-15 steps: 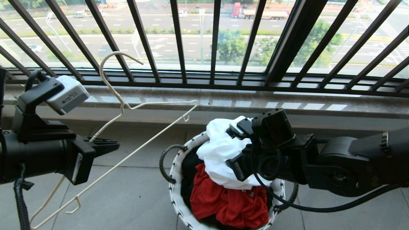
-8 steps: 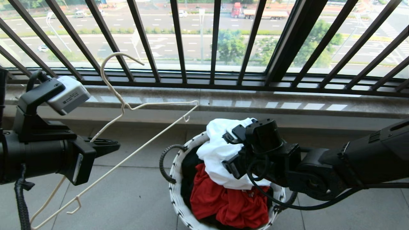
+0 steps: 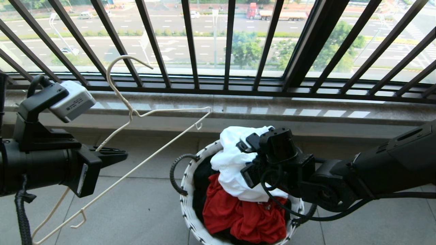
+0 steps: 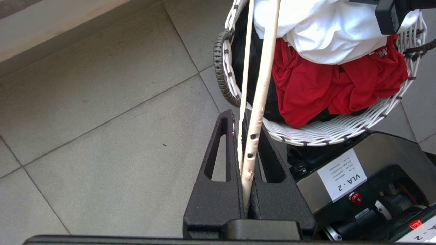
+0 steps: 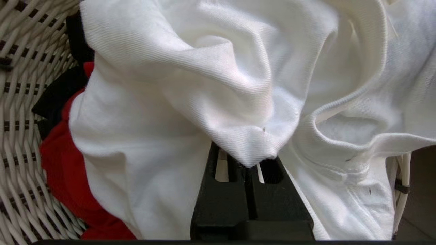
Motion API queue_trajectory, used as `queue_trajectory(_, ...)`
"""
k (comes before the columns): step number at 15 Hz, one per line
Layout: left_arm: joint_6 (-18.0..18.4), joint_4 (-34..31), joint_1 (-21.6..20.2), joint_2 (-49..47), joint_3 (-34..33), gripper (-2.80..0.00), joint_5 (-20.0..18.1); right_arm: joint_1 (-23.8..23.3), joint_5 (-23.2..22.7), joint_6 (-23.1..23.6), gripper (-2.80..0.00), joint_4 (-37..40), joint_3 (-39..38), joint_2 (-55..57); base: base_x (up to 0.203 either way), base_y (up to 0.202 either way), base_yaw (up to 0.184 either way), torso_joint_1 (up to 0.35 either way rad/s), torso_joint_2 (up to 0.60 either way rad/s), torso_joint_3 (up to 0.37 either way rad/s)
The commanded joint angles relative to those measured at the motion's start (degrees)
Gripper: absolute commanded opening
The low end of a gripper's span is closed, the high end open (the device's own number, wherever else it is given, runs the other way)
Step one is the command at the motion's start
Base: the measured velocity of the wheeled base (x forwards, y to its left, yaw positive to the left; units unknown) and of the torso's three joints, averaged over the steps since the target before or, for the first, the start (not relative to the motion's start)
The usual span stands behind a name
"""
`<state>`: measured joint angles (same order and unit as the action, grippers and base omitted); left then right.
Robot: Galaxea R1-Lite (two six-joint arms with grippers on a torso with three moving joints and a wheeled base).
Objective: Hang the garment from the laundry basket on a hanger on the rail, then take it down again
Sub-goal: Pick up clothes from the basket
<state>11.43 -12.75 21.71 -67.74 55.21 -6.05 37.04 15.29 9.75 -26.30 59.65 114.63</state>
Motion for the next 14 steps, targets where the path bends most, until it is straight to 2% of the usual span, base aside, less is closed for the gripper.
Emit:
queue_trajectory(1, 0.00, -0.08, 0.00, -0.02, 0.13, -2.80, -0.01, 0.32, -0.05, -1.92, -2.80, -0.13, 0.42, -1.32, 0.000, 0.000, 0.000, 0.000, 0.00, 0.000)
queue_trajectory(3, -0.01, -0.08, 0.00, -0.28, 0.25, -2.80, 0.17, 1.53, -0.29, -3.58, -2.80, 0.07, 0.45, -3.81, 0.000, 0.000, 0.000, 0.000, 0.00, 0.000)
queue_trajectory(6, -0.01, -0.08, 0.00, -0.28, 0.69, -2.80, 1.48, 5.85, -1.70, -7.77, -2.80, 0.44, 0.16, -7.49, 0.000, 0.000, 0.000, 0.000, 0.00, 0.000)
queue_trajectory(8, -0.01, -0.08, 0.00, -0.37, 0.66, -2.80, 1.48, 8.67, -6.18, -11.67, -2.80, 0.48, -0.56, -9.58, 0.000, 0.000, 0.000, 0.000, 0.00, 0.000)
queue_trajectory(11, -0.01, -0.08, -0.05, -0.37, 0.69, -2.80, 1.57, 11.32, -7.55, -12.27, -2.80, 0.75, -2.28, -10.25, 0.000, 0.000, 0.000, 0.000, 0.00, 0.000)
queue_trajectory(14, -0.01, -0.08, -0.09, -0.37, 0.69, -2.80, 1.57, 14.05, -7.69, -11.86, -2.80, 11.52, -2.54, -10.50, 0.000, 0.000, 0.000, 0.000, 0.00, 0.000)
